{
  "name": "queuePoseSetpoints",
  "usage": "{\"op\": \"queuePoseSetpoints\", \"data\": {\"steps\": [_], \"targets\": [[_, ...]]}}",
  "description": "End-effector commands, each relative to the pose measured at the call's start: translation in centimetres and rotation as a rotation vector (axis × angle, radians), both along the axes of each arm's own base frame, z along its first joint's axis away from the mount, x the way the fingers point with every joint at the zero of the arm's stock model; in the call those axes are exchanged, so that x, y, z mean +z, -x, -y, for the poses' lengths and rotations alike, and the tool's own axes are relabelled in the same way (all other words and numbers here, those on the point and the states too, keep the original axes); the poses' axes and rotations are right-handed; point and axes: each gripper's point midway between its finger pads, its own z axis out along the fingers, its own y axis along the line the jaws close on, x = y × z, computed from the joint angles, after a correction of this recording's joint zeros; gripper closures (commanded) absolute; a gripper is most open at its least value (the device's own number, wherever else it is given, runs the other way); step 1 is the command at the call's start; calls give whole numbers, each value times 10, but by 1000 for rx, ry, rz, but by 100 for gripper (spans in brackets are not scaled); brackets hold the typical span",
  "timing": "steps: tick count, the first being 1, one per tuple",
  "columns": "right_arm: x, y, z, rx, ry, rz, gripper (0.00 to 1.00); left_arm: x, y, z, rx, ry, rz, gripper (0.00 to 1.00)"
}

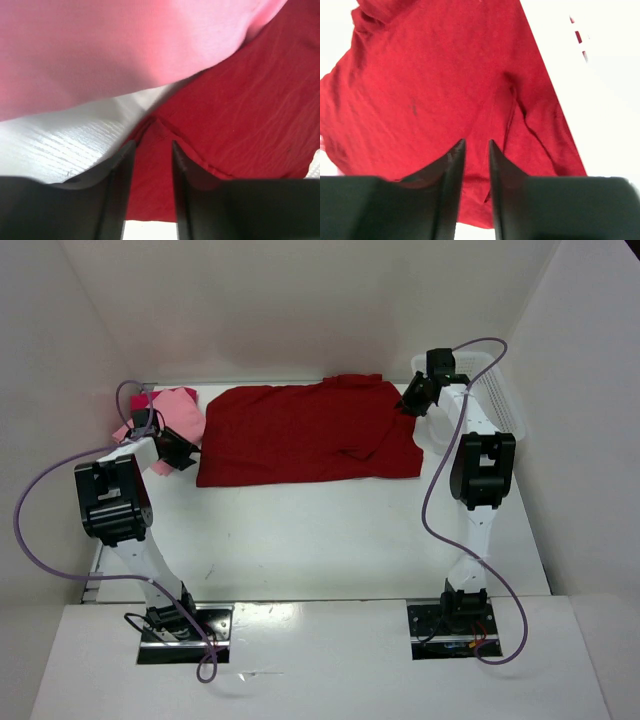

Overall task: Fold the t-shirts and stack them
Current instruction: Fold the flattened tshirt in 1/3 of the way

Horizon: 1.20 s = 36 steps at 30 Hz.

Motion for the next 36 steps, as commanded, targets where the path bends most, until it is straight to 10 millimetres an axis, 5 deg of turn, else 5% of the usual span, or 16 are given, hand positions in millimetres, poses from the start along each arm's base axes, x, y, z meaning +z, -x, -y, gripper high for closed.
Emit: {"op": "queuePoseSetpoints", "data": {"steps": [1,4,5,6,7,8,9,16,20,24,29,36], "targets": [[60,-13,2,12,-9,141,67,37,-5,-8,20,-66,102,53],[93,3,-1,26,-22,204,63,61,12,-8,41,-102,144,50],[82,15,-3,34,-30,175,65,49,28,-5,39,-106,111,50],[85,22,-5,41,-37,182,71,55,35,-3,40,-110,124,52],[109,31,-7,43,-51,238,80,50,44,1,33,-99,112,55],[89,46,-7,36,-58,191,96,43,51,3,33,-95,96,57],[89,55,-10,49,-71,190,100,31,66,10,24,-77,69,58],[60,128,-15,54,-107,112,100,-6,81,29,12,33,5,58],[38,149,-12,51,-94,72,87,-21,72,28,14,57,-22,61],[-1,172,-1,-16,-52,-9,56,-26,63,26,32,68,-13,74],[-44,180,24,-133,33,-94,52,-26,59,19,41,33,-17,95],[-67,166,45,-251,60,-95,52,-31,61,17,23,9,-27,100]]}}
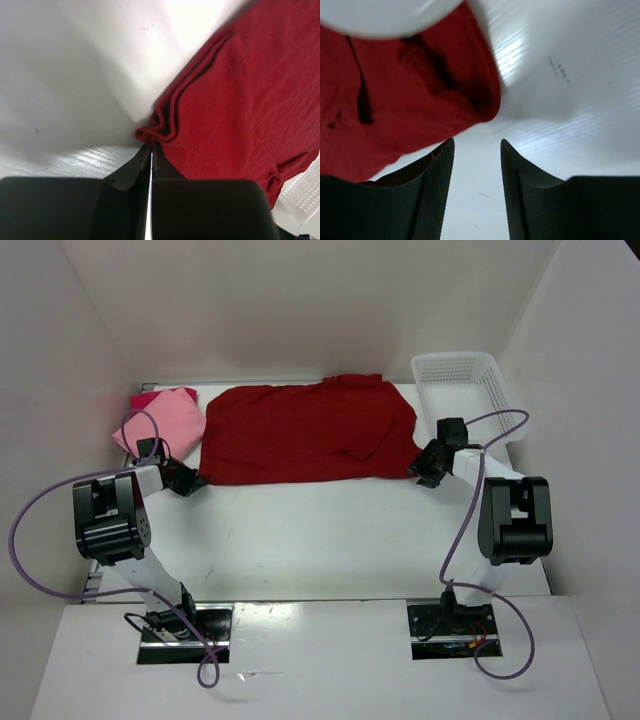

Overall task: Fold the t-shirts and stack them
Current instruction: Fold the flattened tshirt in 1/3 of the way

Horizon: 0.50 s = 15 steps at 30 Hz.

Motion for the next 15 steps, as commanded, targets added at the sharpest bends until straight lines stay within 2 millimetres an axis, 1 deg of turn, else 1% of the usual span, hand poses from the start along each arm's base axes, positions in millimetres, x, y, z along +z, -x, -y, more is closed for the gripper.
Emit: {"op": "queuePoseSetpoints", "data": {"steps": [1,2,3,4,5,6,7,8,10,11,12,13,14,15], "targets": [[0,-24,21,-98,48,79,52,-6,-7,-7,-8,-39,-1,100],[0,-24,23,-113,51,78,52,-3,-10,-8,-8,-42,8,100],[-5,-26,25,-127,56,72,52,-3,-9,-8,-18,-49,9,100],[-8,-28,25,-127,56,65,57,-8,-7,-7,-18,-44,-8,100],[-4,-32,25,-135,51,75,60,-7,-7,-6,-23,-37,-6,100],[-10,-31,27,-141,62,62,61,-7,-7,-6,-23,-37,-6,100],[-10,-31,29,-156,65,61,64,-7,-7,-6,-23,-37,-6,100],[-13,-33,31,-162,74,63,69,-8,-7,-6,-31,-42,-5,100],[-13,-36,34,-172,89,65,74,-7,-7,-4,-36,-35,-3,100],[-17,-35,34,-181,84,53,79,-7,-7,-4,-36,-35,-3,100],[-14,-38,34,-181,83,62,81,-6,-7,-3,-41,-27,0,100],[-19,-39,34,-181,84,58,84,-6,-7,-3,-41,-27,0,100],[-23,-38,29,-170,84,46,89,-6,-7,-3,-41,-27,0,100],[-23,-38,29,-179,78,46,99,-9,-3,-2,-48,-30,-8,100]]}}
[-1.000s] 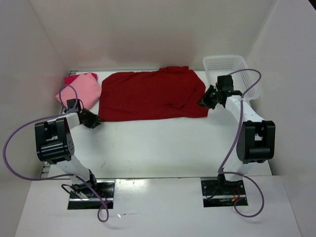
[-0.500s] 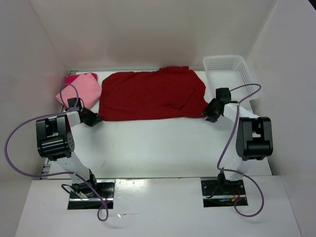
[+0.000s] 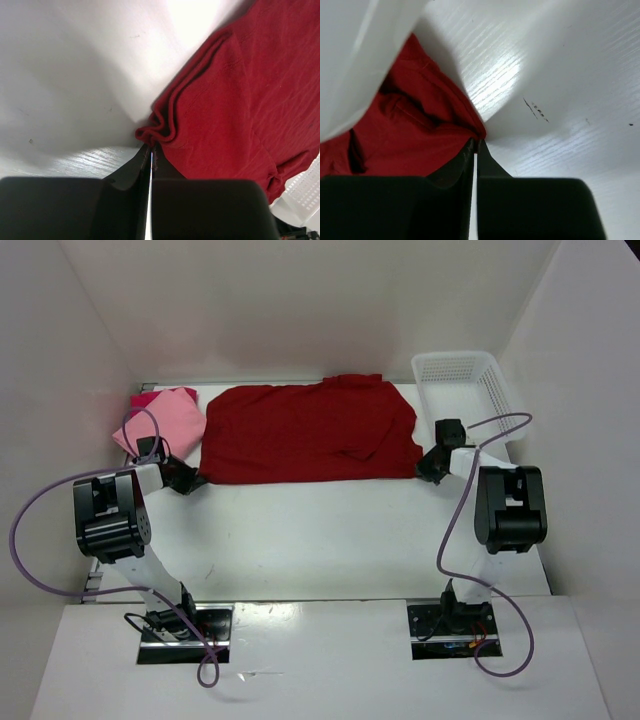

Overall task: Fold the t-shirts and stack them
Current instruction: Fold the flattened tshirt in 1/3 of the way

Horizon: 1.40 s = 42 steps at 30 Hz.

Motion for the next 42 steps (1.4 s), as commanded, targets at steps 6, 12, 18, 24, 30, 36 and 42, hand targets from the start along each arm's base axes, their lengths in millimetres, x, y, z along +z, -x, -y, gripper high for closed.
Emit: {"op": "queuePoseSetpoints", "data": {"steps": [6,12,18,24,30,36,42], "targets": [[25,2,9,-49,37,44,99,0,13,-1,-45,-51,-15,100],[20,72,31,-94,-100,-62,100,1,46,6,-76,-71,-56,100],[52,114,22,-89,-147,-48,100,12,91,26,-126,-29,-99,100],[74,145,6,-45,-193,-72,100,37,138,49,-99,87,-131,100],[87,163,-1,30,-154,-114,100,35,182,77,-102,229,-264,100],[100,172,1,65,-78,-144,88,45,182,74,-117,202,-256,87],[120,154,12,85,12,-94,54,80,150,36,-98,-10,-176,18]]}}
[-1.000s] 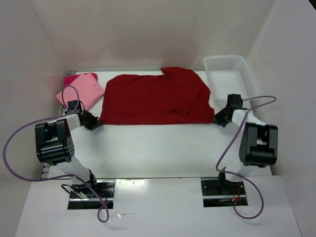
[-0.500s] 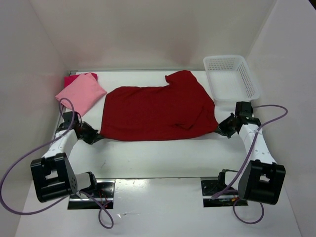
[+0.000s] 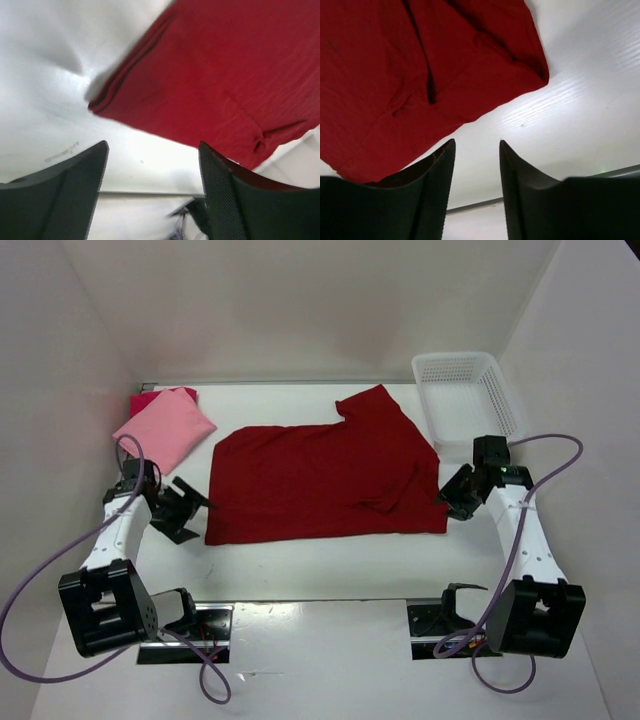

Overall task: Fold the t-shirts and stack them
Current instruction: Fold the flattened tshirt in 1/3 of the way

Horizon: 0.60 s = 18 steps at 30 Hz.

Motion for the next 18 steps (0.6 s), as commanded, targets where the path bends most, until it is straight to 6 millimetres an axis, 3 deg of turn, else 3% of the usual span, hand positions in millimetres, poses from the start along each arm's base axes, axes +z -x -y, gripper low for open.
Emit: {"op": "queuePoseSetpoints", "data": {"steps": [1,3,5,6,7,8,10,11,13,14,16,18], "targets": [[29,-15,11,38,100,65,53,27,-20,-25,2,-132,77,9],[39,-22,13,55,111,90,53,35,-29,-31,4,-167,110,5],[42,-38,-2,117,75,149,63,44,-48,-31,-36,-164,206,15],[38,-39,-14,151,37,158,85,49,-57,-17,-74,-83,252,26],[29,-42,-28,184,2,147,95,49,-66,-7,-115,-62,316,39],[16,-47,-38,201,-34,161,100,50,-73,2,-134,-34,335,66],[-4,-49,-59,218,-115,134,100,47,-81,15,-177,-71,352,80],[-14,-52,-69,238,-130,142,100,50,-84,38,-254,-85,368,83],[-25,-57,-79,241,-157,140,86,44,-90,59,-302,-109,367,87],[-34,-59,-87,266,-167,123,78,45,-87,87,-382,-89,382,87],[-44,-65,-95,290,-169,118,60,36,-90,115,-444,-84,377,87],[-55,-69,-107,322,-171,95,56,16,-80,149,-539,-52,335,87]]}}
